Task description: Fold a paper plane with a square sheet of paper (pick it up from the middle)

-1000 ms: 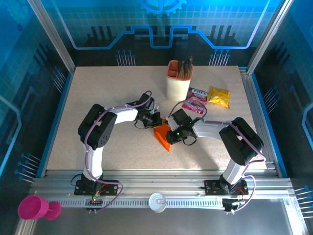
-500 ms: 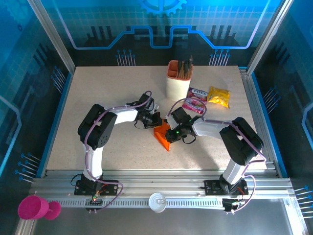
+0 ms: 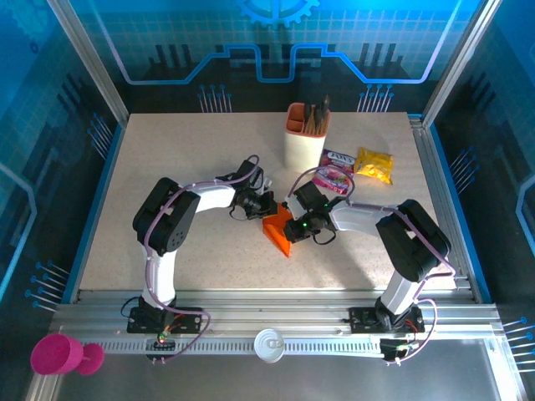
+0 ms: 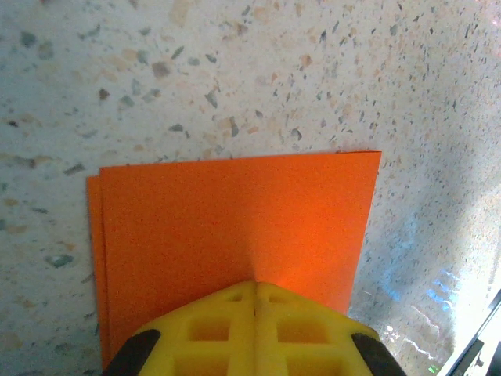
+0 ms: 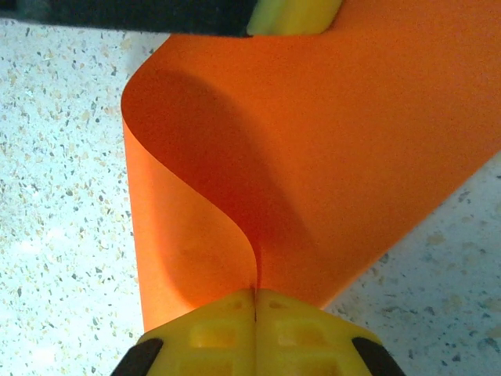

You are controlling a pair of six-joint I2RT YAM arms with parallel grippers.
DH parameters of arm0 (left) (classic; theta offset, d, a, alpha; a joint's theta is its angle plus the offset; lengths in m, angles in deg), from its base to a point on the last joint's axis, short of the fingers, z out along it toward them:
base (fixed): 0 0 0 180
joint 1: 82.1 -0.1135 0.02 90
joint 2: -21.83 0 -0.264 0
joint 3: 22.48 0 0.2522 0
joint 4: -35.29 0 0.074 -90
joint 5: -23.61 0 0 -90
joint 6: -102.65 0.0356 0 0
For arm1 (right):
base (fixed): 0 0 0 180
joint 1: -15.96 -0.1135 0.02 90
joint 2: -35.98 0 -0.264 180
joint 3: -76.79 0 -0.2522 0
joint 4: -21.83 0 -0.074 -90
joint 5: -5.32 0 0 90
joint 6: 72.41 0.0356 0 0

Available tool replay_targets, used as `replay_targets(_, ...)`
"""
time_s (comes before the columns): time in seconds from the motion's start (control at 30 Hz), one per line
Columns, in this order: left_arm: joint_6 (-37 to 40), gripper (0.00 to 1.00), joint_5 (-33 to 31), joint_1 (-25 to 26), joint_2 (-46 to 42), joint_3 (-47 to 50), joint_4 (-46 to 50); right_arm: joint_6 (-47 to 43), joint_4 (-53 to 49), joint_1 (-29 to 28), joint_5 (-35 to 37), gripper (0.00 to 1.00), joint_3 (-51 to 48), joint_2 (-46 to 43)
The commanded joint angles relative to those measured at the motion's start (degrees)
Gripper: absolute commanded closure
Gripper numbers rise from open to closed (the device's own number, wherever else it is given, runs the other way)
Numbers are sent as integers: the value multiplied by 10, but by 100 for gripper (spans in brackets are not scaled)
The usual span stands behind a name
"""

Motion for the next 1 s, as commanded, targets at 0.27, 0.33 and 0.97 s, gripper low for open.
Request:
replay_targets(0.27,16,100,-9,1,3,22,30,-6,0,10,-2,100,1,20)
replay_targets(0.33,15,100,-8,1,2,22,29,-7,1,10,-2,100,-1,25)
replay_targets(0.97,-24,100,0,4,-146,74,-10,-7,7,11,2,100,-26,29)
